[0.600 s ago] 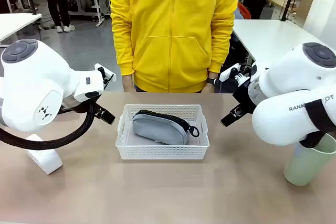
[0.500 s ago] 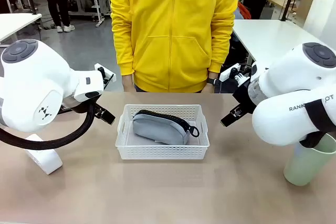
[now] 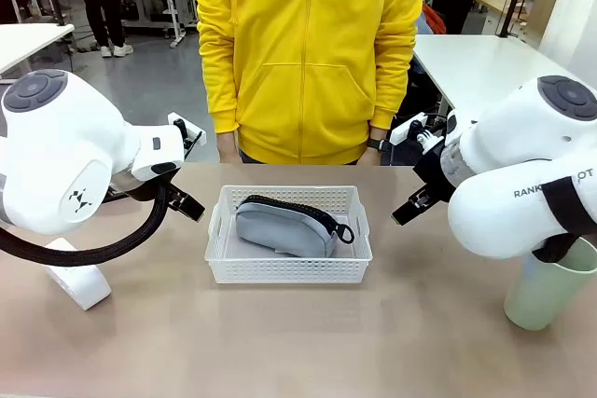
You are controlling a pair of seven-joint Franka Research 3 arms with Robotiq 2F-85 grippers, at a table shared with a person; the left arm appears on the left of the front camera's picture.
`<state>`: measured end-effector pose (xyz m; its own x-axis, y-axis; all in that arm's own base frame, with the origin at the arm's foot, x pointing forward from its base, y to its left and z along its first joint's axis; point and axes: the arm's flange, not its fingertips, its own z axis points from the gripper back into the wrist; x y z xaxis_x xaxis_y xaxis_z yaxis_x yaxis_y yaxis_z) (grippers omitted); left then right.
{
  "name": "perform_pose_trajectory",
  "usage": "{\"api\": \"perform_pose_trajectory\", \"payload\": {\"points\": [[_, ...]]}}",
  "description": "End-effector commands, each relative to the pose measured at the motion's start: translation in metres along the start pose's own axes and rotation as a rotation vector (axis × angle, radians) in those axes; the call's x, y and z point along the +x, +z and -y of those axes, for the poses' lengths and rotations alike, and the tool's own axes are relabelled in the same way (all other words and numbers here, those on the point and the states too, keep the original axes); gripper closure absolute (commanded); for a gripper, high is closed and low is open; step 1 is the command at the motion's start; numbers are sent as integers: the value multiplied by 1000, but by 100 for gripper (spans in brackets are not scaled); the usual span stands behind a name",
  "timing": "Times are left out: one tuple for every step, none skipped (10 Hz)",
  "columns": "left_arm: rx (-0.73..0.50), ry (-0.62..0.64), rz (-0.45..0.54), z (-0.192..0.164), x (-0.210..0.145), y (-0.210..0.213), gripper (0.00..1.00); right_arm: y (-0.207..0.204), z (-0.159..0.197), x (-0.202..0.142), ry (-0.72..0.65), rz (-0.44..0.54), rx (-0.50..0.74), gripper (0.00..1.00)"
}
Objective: Efficiently arrange items inside the basket to fit them all.
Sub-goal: Pick up the Digital clock and place it inside the Organizing basket.
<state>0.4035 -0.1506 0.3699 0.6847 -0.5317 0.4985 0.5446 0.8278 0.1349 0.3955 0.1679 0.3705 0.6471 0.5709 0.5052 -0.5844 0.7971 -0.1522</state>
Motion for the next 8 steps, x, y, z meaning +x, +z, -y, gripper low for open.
{"api": "perform_pose_trajectory", "payload": {"points": [[0,-1,0,0,0,0,0,0,0,0,-1,0,0,0],[0,-1,0,0,0,0,0,0,0,0,-1,0,0,0],[0,-1,0,0,0,0,0,0,0,0,-1,0,0,0],[0,-1,0,0,0,0,0,0,0,0,-1,0,0,0],[0,-1,0,0,0,0,0,0,0,0,-1,0,0,0],[0,-1,0,0,0,0,0,0,0,0,-1,0,0,0],[0,-1,0,0,0,0,0,0,0,0,-1,0,0,0],[0,-1,0,0,0,0,0,0,0,0,-1,0,0,0]]}}
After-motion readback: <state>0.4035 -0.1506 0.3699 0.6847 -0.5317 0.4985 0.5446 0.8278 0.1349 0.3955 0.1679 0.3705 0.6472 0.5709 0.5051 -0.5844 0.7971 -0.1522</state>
